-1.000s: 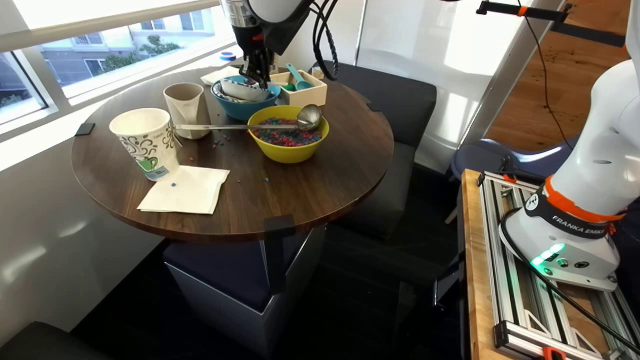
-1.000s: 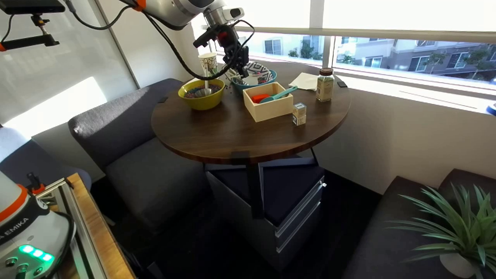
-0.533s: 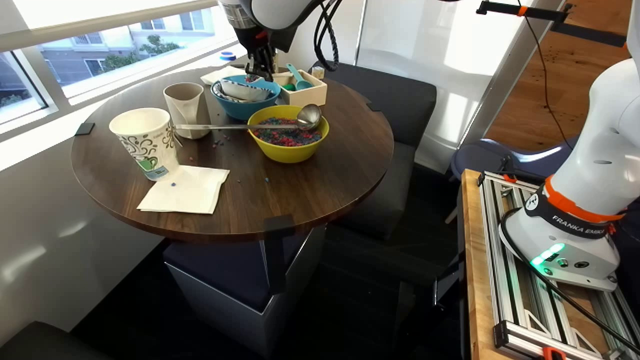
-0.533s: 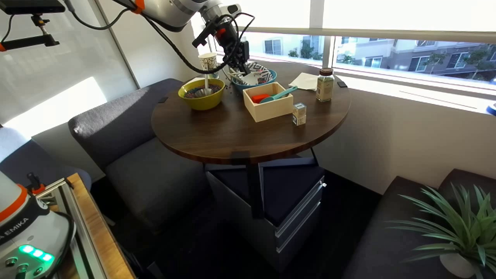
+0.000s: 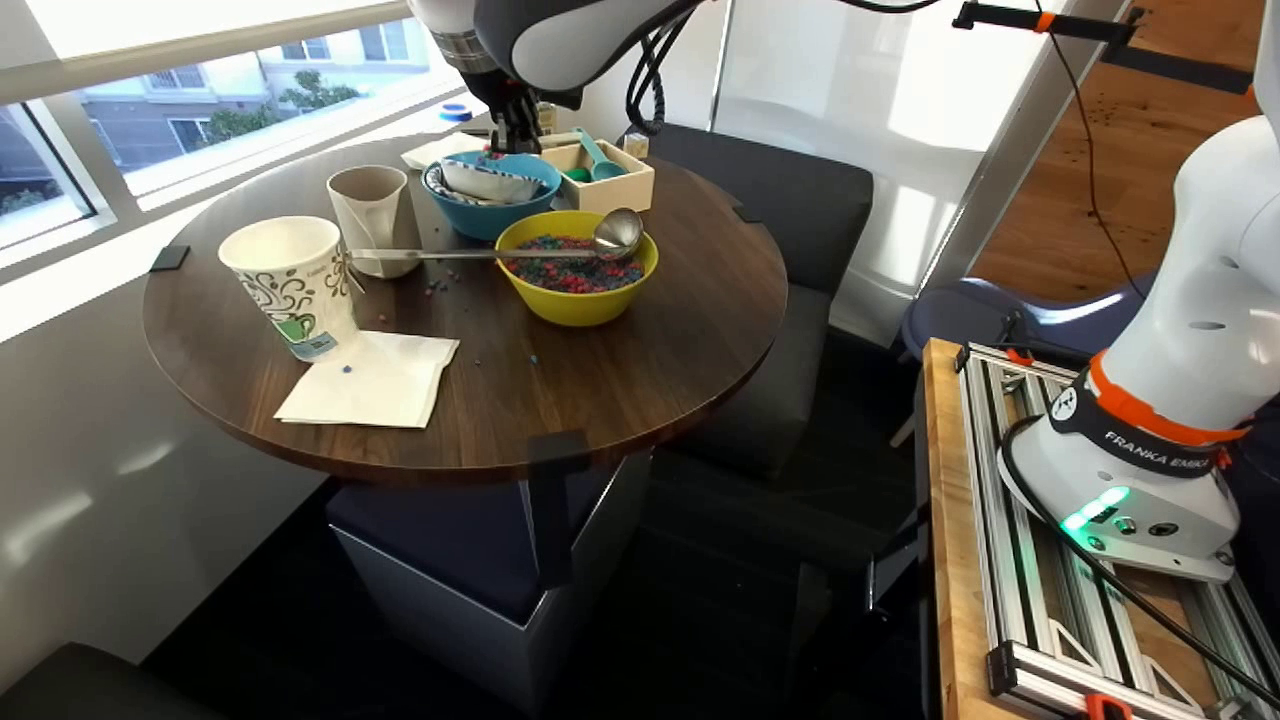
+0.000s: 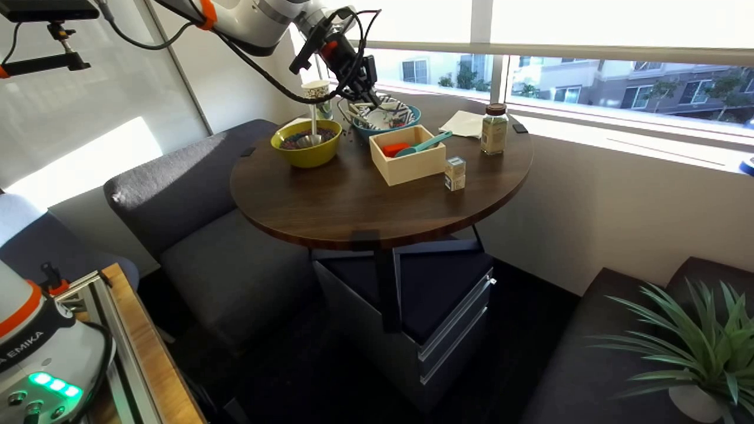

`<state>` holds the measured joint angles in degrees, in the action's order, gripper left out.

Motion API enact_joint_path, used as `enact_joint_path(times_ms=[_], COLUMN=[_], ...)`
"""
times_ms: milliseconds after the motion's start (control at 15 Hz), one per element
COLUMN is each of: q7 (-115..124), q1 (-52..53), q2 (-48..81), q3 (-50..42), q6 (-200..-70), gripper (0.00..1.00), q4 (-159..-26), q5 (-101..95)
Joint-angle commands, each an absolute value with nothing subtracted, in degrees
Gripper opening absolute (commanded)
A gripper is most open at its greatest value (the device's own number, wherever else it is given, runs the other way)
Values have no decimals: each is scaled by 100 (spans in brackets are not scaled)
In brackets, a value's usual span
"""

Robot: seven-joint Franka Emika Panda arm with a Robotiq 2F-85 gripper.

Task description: Scoop up the cereal in the yellow bowl then put it into the white bowl

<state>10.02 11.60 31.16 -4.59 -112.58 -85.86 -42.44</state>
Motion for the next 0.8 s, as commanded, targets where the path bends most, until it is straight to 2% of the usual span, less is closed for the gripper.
enact_joint_path(times_ms=[0,733], q7=[983,881], q1=[1283,1475], q2=[3246,3326], q3=[-434,-186], q6=[-11027,-10539], gripper=[4,4], q4=[-8530,-8763], q5=[-4804,-6346])
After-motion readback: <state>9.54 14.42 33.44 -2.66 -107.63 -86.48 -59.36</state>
